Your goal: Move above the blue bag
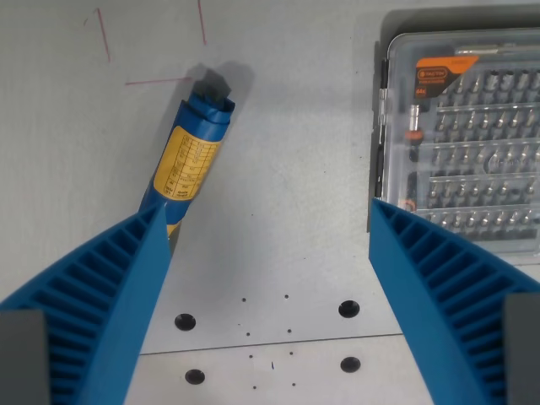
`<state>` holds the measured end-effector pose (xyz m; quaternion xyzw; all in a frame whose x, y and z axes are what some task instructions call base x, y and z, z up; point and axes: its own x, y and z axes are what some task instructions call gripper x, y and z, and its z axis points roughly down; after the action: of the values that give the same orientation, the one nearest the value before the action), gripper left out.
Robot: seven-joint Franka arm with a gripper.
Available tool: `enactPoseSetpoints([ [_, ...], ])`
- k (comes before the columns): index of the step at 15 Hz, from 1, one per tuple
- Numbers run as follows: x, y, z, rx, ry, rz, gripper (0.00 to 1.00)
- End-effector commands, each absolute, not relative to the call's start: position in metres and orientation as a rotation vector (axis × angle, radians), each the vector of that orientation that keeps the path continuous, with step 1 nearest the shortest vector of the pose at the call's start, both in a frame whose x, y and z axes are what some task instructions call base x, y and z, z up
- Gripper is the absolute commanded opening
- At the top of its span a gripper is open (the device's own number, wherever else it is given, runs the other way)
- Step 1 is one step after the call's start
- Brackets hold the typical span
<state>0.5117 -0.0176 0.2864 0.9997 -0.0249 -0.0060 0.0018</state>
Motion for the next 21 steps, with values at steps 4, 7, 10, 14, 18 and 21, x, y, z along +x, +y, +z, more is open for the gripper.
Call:
enactPoseSetpoints([
  [4, 0.512, -0.018, 0.287, 3.137, -0.083, -0.014, 1.00],
  [7, 0.512, -0.017, 0.287, 3.137, -0.101, -0.013, 1.00],
  [10, 0.511, -0.016, 0.285, 3.135, -0.140, -0.008, 1.00],
  [14, 0.510, -0.013, 0.279, 3.131, -0.214, 0.019, 1.00],
  [18, 0.507, -0.007, 0.270, 3.123, -0.299, 0.062, 1.00],
  [21, 0.504, -0.002, 0.261, 3.115, -0.375, 0.083, 1.00],
])
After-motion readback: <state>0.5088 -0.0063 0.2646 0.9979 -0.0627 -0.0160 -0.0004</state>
